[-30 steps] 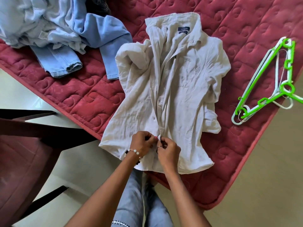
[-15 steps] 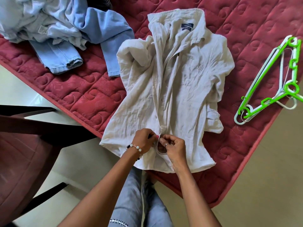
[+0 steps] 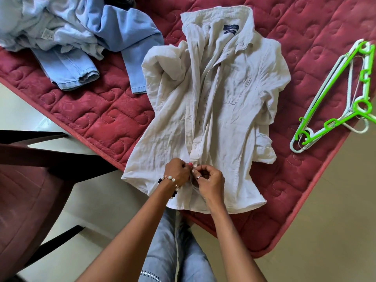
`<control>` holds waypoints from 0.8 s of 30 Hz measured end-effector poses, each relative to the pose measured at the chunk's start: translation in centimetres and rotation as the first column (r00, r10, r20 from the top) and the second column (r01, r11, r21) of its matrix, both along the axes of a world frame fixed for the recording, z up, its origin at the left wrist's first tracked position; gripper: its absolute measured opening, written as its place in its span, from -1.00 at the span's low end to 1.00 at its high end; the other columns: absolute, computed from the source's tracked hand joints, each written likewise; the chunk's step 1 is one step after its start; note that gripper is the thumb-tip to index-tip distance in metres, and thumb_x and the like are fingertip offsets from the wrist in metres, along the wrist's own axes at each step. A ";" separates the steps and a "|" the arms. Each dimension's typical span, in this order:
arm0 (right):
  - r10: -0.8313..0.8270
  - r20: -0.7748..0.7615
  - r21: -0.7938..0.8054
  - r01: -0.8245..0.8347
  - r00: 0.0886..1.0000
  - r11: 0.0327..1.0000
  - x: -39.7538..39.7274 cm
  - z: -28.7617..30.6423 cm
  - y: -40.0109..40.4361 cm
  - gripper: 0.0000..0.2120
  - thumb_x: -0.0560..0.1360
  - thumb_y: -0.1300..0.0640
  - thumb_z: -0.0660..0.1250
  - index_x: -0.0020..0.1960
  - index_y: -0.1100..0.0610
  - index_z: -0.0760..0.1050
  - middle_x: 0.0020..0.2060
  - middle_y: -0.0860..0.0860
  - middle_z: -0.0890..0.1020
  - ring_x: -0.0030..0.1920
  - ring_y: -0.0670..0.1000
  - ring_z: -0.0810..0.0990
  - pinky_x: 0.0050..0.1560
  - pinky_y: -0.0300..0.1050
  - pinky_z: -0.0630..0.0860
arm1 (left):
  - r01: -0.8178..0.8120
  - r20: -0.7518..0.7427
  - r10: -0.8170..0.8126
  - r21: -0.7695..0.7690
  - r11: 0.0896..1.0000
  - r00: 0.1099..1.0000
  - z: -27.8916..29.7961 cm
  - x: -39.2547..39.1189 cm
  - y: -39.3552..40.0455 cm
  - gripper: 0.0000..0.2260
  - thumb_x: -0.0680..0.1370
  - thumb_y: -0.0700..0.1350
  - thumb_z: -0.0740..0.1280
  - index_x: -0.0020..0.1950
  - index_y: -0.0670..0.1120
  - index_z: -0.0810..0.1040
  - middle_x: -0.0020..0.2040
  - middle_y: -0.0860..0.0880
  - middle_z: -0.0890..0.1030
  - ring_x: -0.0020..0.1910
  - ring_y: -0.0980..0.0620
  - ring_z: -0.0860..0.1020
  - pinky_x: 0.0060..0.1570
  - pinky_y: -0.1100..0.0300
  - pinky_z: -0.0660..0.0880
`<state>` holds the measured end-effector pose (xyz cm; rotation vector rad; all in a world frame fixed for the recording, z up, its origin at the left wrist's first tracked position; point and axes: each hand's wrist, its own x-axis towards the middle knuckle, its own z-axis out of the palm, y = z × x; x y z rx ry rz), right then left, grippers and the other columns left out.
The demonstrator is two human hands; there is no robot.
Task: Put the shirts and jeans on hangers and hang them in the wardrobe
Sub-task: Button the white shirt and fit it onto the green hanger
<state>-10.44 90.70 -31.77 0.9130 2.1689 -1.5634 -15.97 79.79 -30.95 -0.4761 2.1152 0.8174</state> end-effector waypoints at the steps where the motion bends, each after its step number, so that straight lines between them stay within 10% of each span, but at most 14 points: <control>1: 0.033 0.002 -0.017 -0.032 0.999 0.999 -0.1 -0.2 0.2 -0.98 0.42 0.20 0.47 -0.15 0.11 0.64 -0.26 -0.05 0.69 -0.20 -0.07 0.66 -0.14 -0.11 0.61 | 0.002 0.022 -0.002 0.002 1.000 1.000 -0.1 0.0 0.1 -0.68 0.60 -0.08 0.24 -0.29 -0.23 0.50 -0.30 -0.15 0.55 -0.29 -0.06 0.48 -0.28 0.18 0.36; 10: 0.187 0.237 -0.320 -0.105 0.953 0.942 -1.0 -1.4 1.7 -0.90 0.54 0.15 0.25 -0.09 0.00 0.51 -0.24 -0.02 0.59 -0.15 0.04 0.56 -0.06 0.04 0.50 | 0.234 -0.090 -0.233 0.005 0.972 0.968 -0.4 0.2 -0.4 -0.82 0.62 -0.11 0.20 -0.09 -0.15 0.51 -0.06 -0.17 0.60 -0.03 -0.15 0.53 -0.17 0.16 0.33; 17: 0.000 -0.038 0.052 0.002 0.999 0.999 3.0 0.6 4.3 -0.95 0.52 0.22 0.28 -0.03 0.16 0.42 -0.20 -0.02 0.56 -0.15 -0.01 0.54 -0.17 -0.20 0.42 | 0.324 -0.437 -0.422 -0.281 0.903 0.795 -0.5 4.7 -4.3 -0.72 0.44 -0.01 0.43 0.10 -0.05 0.54 0.05 -0.10 0.52 0.04 -0.18 0.47 -0.04 0.00 0.43; 21: 0.316 0.008 0.217 -0.310 0.949 0.926 7.3 -0.6 6.8 -0.39 0.25 -0.33 0.44 0.10 0.06 0.46 -0.01 -0.08 0.52 0.04 -0.02 0.44 0.05 -0.08 0.39 | 0.637 -0.285 -0.720 -0.337 0.693 0.633 0.1 7.7 -7.5 -0.26 0.28 0.26 0.44 0.40 0.17 0.27 0.38 -0.02 0.29 0.28 -0.09 0.30 0.21 -0.05 0.36; 24: 0.489 0.048 0.425 -0.461 0.871 0.779 8.5 -0.6 6.5 -0.56 0.25 -0.12 0.53 0.04 0.00 0.51 0.05 -0.09 0.47 0.08 0.00 0.38 0.04 0.04 0.39 | 0.607 -0.355 -0.741 -0.426 0.671 0.570 -0.1 8.3 -8.4 -0.38 0.25 0.11 0.54 0.28 0.11 0.47 0.23 -0.06 0.48 0.10 -0.13 0.49 0.00 0.02 0.47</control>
